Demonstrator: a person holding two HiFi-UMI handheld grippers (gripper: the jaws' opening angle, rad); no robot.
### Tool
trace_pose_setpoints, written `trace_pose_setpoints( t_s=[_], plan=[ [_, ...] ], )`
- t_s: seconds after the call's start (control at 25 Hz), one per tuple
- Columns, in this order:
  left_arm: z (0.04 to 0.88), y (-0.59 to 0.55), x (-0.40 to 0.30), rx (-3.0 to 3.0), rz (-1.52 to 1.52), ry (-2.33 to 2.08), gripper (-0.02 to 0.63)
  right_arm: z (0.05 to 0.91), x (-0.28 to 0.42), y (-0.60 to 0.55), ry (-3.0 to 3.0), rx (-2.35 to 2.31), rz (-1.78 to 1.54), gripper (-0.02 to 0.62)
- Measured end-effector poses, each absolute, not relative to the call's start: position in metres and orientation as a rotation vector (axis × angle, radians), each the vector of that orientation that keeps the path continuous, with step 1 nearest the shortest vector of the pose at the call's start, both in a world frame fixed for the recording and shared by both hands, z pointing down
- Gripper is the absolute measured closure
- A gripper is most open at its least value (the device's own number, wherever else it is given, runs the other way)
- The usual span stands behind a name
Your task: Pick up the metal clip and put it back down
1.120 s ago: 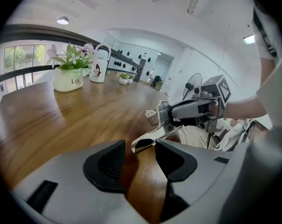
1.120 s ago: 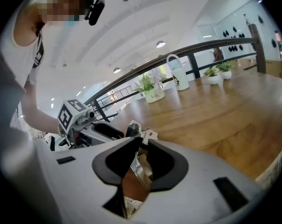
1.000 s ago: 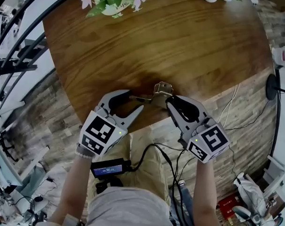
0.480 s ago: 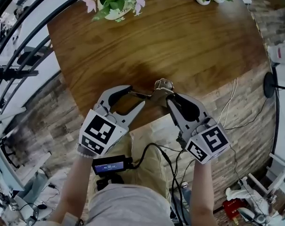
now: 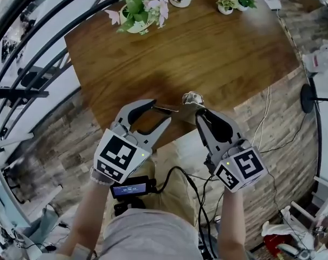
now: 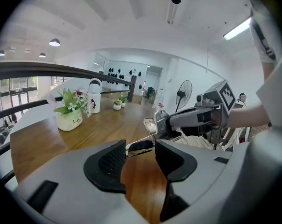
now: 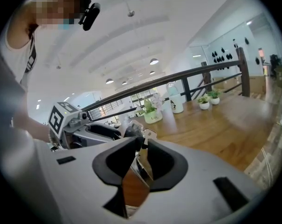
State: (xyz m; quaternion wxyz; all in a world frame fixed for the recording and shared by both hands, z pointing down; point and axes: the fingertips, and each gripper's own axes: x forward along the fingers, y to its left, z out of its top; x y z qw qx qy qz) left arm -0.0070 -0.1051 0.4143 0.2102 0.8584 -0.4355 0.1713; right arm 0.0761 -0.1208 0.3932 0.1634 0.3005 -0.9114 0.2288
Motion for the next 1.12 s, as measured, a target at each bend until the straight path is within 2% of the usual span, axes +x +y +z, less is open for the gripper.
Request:
trace_pose_setpoints(
  t_s=[1.12],
  plan=[
    [0.271,-0.079,-0.028,2.65,0.324,-1.293,0.407,0.259,0.059,-0.078,-2.656,1.174,0.341,0.514]
  ],
)
